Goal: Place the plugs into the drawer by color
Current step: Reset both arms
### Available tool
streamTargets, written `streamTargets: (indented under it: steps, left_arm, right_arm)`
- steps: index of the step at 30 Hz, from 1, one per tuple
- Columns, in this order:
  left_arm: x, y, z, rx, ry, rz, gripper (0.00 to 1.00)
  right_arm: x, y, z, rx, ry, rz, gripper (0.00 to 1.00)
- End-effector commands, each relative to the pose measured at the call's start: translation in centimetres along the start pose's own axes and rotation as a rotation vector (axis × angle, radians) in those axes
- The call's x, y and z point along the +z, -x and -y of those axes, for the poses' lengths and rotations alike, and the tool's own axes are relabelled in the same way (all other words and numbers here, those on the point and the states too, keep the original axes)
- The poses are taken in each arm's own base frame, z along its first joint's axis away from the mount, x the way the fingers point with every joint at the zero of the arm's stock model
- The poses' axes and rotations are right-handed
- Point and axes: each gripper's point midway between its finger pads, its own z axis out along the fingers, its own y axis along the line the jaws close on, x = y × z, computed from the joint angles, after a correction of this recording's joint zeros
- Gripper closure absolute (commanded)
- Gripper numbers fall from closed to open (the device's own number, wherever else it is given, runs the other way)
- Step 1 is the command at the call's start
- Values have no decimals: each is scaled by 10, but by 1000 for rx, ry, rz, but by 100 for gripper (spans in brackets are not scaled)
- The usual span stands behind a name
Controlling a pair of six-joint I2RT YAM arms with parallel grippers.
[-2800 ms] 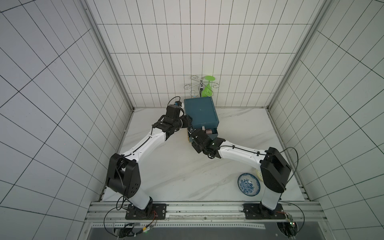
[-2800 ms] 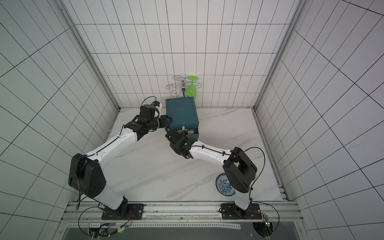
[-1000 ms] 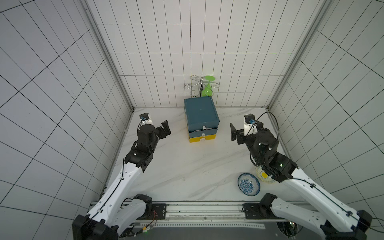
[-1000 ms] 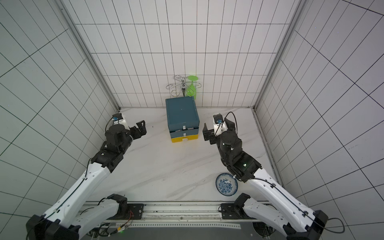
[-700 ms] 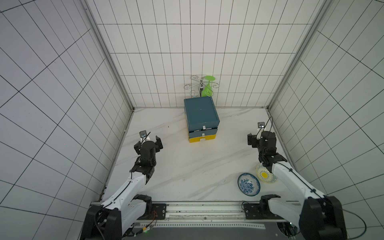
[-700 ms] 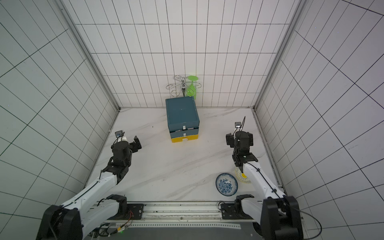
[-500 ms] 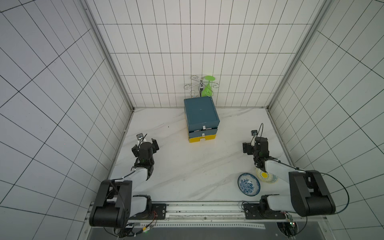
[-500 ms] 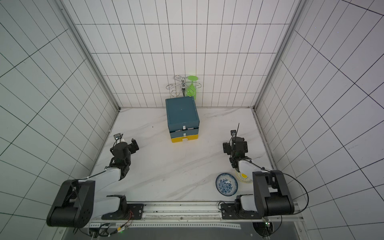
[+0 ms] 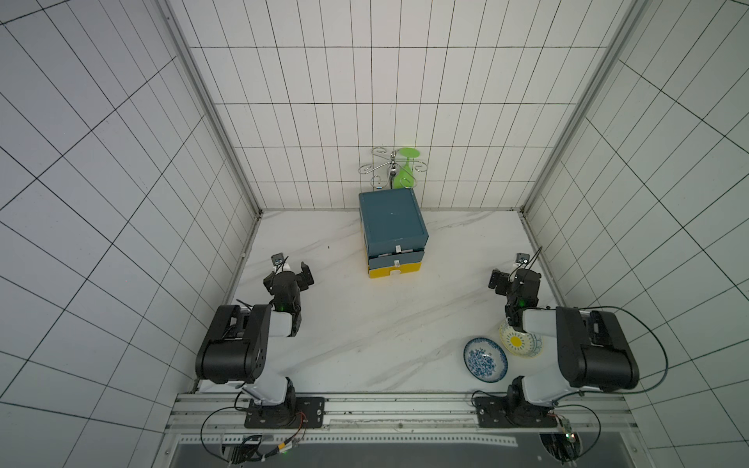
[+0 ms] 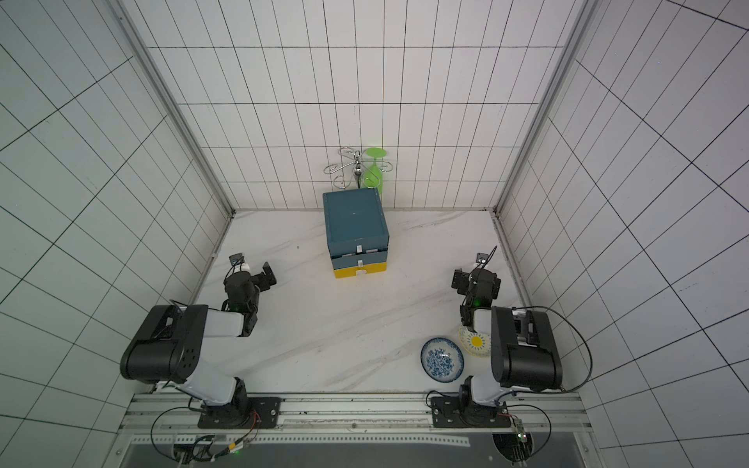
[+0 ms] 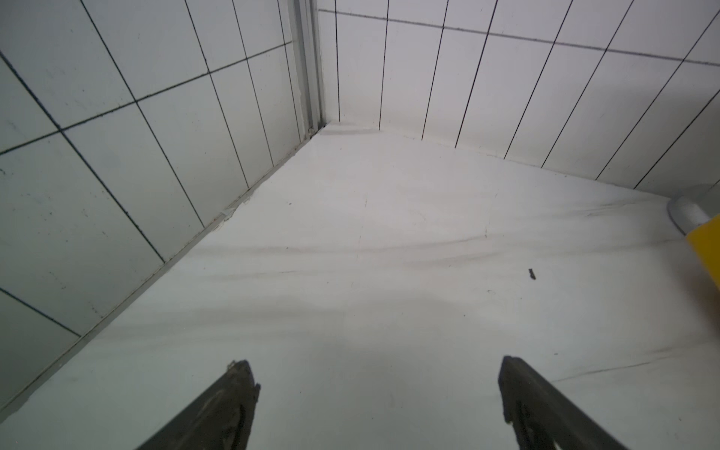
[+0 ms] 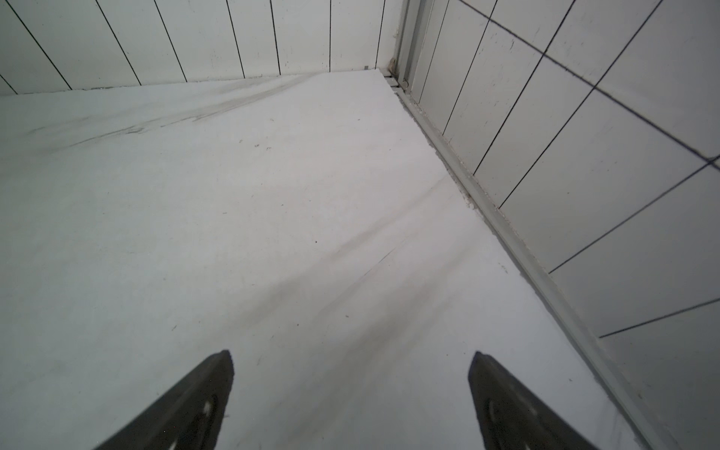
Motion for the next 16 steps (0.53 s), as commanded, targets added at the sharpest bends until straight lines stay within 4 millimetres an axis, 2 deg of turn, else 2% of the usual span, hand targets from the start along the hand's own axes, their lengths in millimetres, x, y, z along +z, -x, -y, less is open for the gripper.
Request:
streamTargets:
  steps: [1,3,16]
  left_arm:
    - [2,15,9,11,-36,40,1]
    - [3,13,9,9,-25,-5,1]
    - [3,14,9,9,-26,5,1]
  right_arm:
    - [0,14,-5,36,33,75,1]
    - [-1,11,-4,38,25,47,1]
    - [-1,12,-4,38,28,54,1]
